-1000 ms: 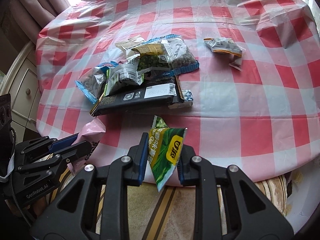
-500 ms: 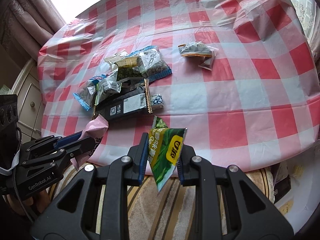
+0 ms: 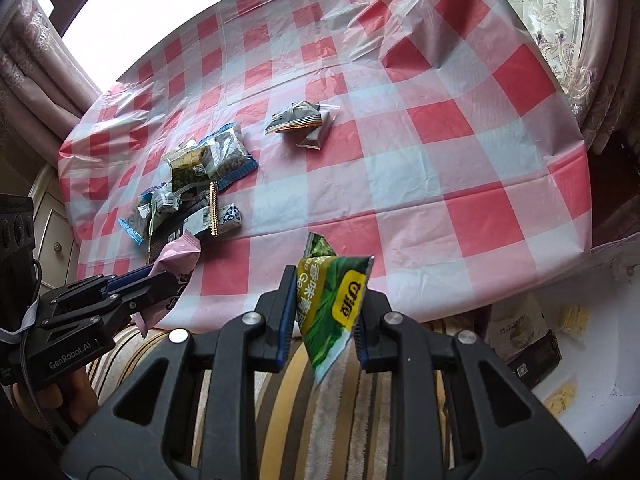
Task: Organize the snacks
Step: 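Lift the pink bar and green bag and carry them toward the white box, then open both tools to drop the pink bar and green bag into the box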
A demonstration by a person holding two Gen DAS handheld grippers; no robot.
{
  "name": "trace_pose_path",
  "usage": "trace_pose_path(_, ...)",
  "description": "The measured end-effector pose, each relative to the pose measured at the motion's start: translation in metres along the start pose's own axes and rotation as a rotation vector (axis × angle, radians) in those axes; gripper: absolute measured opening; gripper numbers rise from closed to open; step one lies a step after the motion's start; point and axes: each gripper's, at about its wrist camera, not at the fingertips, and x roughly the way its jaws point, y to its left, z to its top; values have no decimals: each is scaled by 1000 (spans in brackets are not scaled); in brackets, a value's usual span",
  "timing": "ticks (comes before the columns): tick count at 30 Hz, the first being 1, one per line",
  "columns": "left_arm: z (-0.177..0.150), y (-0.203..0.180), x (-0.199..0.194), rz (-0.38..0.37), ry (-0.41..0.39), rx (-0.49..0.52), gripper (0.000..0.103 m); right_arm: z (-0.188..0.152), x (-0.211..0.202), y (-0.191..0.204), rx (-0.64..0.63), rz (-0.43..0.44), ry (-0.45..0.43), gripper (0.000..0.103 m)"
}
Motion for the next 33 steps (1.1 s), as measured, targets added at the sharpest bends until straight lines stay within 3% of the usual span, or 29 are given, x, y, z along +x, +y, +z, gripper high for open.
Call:
trace_pose_path(16, 2, -117, 29, -115, 57, 221, 21, -34, -63, -111, 135, -176, -63, 28)
trace_pose_path(33, -44, -241, 49, -261, 176, 439, 21, -102, -119, -206, 296, -357, -86, 29)
